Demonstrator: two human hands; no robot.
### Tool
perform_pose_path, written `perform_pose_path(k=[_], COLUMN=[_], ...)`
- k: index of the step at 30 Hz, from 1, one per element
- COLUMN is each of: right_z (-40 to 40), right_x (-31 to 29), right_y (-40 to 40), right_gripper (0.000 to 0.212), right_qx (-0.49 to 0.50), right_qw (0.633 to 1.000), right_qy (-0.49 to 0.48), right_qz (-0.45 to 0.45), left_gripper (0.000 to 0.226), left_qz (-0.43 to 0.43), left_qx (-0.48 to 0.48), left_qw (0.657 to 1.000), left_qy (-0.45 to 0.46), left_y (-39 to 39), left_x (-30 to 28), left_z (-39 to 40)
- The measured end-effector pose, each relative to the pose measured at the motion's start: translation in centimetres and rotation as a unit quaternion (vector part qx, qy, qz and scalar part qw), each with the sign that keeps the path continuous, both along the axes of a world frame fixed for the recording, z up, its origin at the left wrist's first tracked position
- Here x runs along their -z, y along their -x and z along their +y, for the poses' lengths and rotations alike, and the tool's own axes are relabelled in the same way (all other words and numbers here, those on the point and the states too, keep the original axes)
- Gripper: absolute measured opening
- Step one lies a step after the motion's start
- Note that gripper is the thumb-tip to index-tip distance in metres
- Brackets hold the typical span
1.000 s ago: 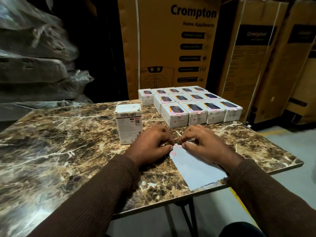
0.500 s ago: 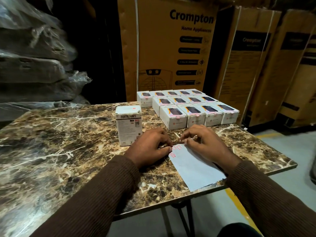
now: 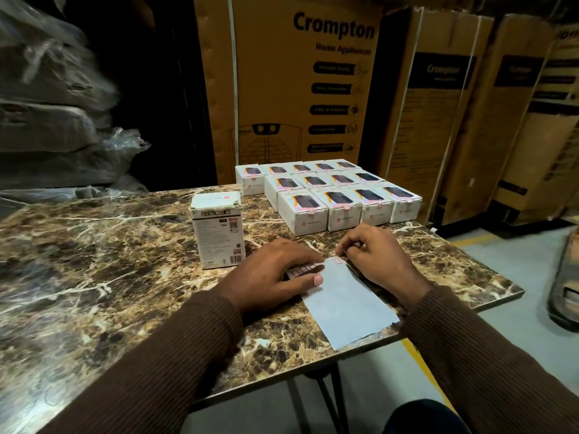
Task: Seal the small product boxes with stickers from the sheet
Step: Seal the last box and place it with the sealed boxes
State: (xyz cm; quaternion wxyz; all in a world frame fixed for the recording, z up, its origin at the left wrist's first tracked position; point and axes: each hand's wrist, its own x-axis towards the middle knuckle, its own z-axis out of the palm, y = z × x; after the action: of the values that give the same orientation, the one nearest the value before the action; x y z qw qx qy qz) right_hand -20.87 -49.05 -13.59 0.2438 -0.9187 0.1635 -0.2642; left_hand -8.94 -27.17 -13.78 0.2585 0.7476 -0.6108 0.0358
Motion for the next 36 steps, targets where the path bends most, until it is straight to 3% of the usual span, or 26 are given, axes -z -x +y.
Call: perform_pose_path(k=[13,18,29,36], right_z=[-0.2,0.1,0.2,-0.1], right_x=[0.0,-0.2,0.0,0.4], right_y=[0.6,0.7,0.5,0.3], right_gripper=[0.014,0.018,0.006,0.009], right_qx=[-0.042,-0.046,-0.058,-0.068], right_qw=[0.999,0.998,0.997,0.995], right_qy=[0.001,-0.005,0.001,0.027], right_qz=[0.025,0.033,0.044,0.073], left_gripper=[0.057,0.061,0.06,0.059], left_qz=[-0.042,-0.038,-0.031,-0.024], left_qx=[0.01,-0.001,-0.008,-0.005], left_qw=[0.997,0.997,0.997,0.997], left_qy=[-0.058,-0.064,-0.073,-0.074], left_y=[1.0,1.2,1.3,1.5], left_x=[-0.1,0.0,0.0,-0.1], left_z=[-0.6,-0.7,-0.6,-0.6])
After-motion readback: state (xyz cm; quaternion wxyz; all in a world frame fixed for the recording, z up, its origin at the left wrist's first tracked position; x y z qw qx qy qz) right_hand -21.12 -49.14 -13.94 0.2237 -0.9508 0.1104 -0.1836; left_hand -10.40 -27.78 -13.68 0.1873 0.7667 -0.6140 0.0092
